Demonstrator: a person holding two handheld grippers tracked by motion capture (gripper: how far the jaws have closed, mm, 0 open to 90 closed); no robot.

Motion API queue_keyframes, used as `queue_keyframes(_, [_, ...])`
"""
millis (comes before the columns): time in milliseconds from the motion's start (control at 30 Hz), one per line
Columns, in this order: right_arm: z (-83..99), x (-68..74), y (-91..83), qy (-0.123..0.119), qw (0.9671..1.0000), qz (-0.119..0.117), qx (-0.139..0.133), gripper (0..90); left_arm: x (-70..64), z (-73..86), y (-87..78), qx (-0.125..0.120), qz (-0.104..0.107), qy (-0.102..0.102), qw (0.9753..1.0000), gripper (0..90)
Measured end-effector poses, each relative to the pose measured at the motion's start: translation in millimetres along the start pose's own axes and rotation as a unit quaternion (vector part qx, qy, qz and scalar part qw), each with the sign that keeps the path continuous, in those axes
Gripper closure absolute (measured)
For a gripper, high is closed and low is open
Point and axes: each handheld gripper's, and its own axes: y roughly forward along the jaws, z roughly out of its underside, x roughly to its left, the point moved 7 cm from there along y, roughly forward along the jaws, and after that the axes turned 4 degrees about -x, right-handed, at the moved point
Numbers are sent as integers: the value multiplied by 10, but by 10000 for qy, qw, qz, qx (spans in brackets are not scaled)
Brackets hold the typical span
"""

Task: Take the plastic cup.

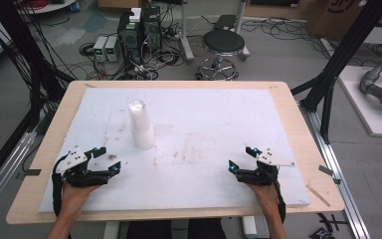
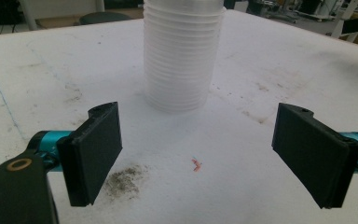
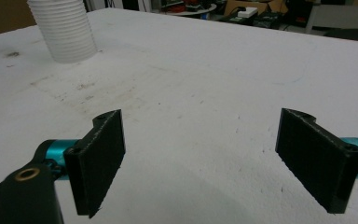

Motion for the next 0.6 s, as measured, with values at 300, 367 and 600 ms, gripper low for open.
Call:
queue_keyframes(300, [0, -2, 1, 51, 10000, -65, 2, 158, 5, -3, -9, -55, 24, -47, 10000, 158])
queue_keyframes(367, [0, 1, -1, 42, 10000, -64, -3, 158, 11, -5, -13, -62, 28, -67, 10000, 158])
queue_keyframes(600, [6, 1, 7, 62, 9999, -78, 62, 158, 11, -7, -16, -77, 21, -57, 10000, 158])
